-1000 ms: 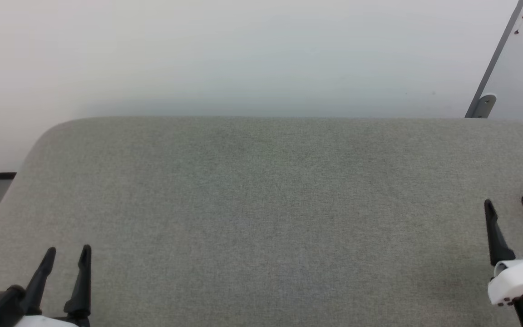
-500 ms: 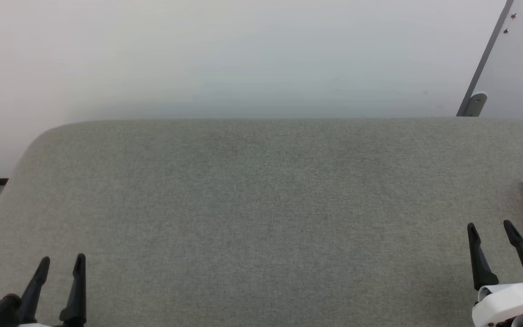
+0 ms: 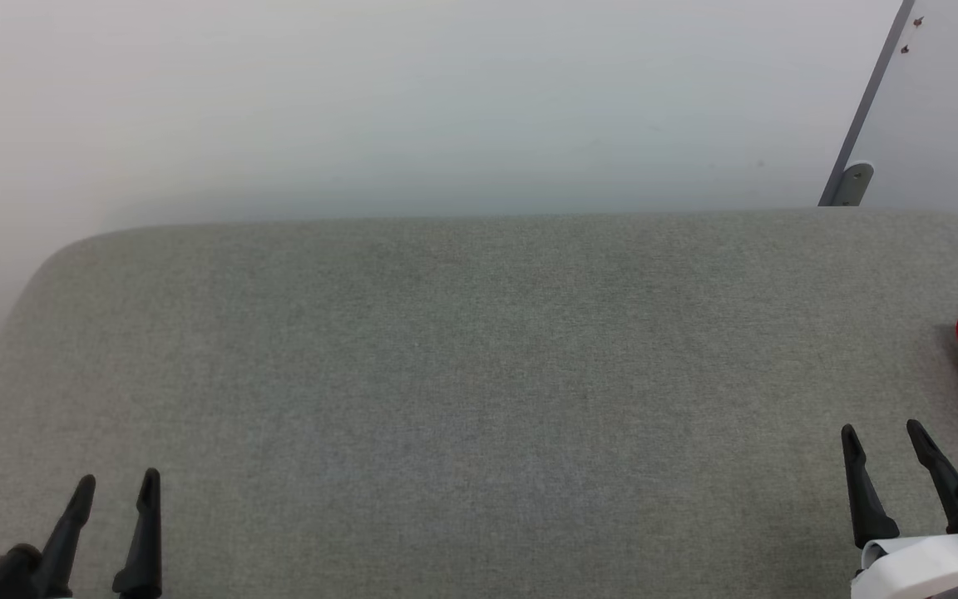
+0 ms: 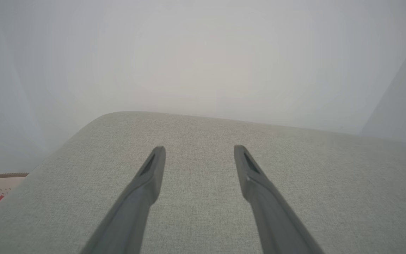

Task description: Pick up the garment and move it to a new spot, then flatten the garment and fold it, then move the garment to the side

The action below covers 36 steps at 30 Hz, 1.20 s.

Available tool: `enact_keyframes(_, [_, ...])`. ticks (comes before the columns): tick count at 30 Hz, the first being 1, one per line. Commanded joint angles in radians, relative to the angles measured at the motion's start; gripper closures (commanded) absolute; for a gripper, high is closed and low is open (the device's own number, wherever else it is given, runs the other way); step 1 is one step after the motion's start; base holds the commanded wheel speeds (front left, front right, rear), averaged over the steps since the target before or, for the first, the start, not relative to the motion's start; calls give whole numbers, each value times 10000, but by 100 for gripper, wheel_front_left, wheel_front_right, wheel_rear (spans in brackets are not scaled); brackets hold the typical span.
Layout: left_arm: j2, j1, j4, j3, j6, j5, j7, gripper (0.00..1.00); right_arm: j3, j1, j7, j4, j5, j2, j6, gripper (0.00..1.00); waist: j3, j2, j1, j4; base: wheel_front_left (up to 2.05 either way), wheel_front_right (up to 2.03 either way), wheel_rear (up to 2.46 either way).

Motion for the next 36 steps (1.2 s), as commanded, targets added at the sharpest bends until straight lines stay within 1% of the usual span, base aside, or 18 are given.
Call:
enact_keyframes(1, [-13, 69, -38, 26, -33, -59, 2, 0, 3, 70, -47, -32, -26, 17, -17, 0, 3, 0, 0, -6, 0, 0, 0])
enact_keyframes(13, [-34, 126, -233, 0, -34, -41, 2, 0, 126, 112, -47, -10, -25, -35, -17, 0, -13, 0, 0, -83, 0, 0, 0])
enact_keyframes(19, [-234, 149, -464, 353, -34, 117, 2, 0, 152, 61, -47, 20, -30, -71, -17, 0, -38, 0, 0, -81, 0, 0, 0])
enact_keyframes(20, [-271, 74, -441, 350, 0, 78, 3, 100, 132, 7, 2, 14, 8, -35, 0, 100, -39, 0, 0, -83, 0, 0, 0])
enact_keyframes(25, [-716, 250, -1, 192, 4, 40, 25, 100, 142, 278, 89, 471, 68, 190, 2, 100, -39, 0, 0, -83, 0, 0, 0])
enact_keyframes(36, [-1082, -88, 75, 258, -1, -1631, 592, 100, -39, 147, 660, 317, 2196, 393, 0, 100, 0, 0, 0, -41, 0, 0, 0])
